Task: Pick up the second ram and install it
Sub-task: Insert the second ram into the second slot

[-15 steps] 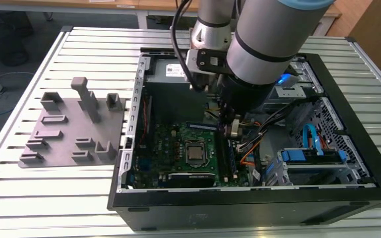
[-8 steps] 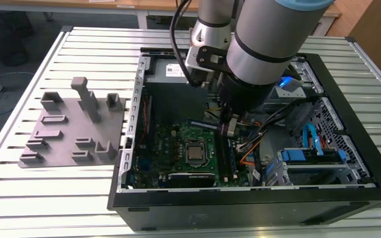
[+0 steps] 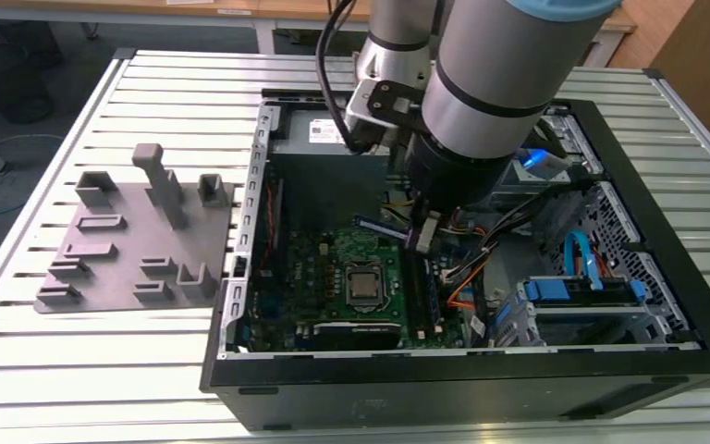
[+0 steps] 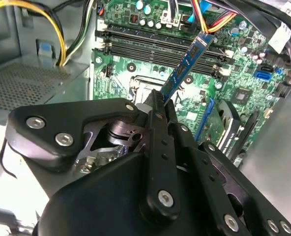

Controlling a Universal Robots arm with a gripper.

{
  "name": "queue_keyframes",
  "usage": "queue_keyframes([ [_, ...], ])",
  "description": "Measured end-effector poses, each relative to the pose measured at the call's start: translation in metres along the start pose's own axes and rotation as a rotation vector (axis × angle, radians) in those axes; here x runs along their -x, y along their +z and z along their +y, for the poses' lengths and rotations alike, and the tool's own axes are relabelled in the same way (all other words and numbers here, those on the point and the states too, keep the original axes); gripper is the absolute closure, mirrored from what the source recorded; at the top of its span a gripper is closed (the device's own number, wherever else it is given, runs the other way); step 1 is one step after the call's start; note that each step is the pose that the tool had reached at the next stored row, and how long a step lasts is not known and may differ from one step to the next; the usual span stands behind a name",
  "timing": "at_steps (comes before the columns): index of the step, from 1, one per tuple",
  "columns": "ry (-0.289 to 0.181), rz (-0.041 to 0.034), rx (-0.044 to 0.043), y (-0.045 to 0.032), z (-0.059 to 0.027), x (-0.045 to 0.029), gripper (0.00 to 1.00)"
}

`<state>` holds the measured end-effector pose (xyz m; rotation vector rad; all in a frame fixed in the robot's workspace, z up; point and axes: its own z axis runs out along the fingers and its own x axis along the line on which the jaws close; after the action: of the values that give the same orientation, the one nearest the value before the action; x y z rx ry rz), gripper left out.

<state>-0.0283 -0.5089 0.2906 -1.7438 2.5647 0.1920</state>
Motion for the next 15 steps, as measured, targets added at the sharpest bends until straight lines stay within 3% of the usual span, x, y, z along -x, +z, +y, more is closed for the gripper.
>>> queue_keyframes([
  [15,0.178,-0.0149,-0.0175,0.0002,0.0000,0.0000,0.86],
])
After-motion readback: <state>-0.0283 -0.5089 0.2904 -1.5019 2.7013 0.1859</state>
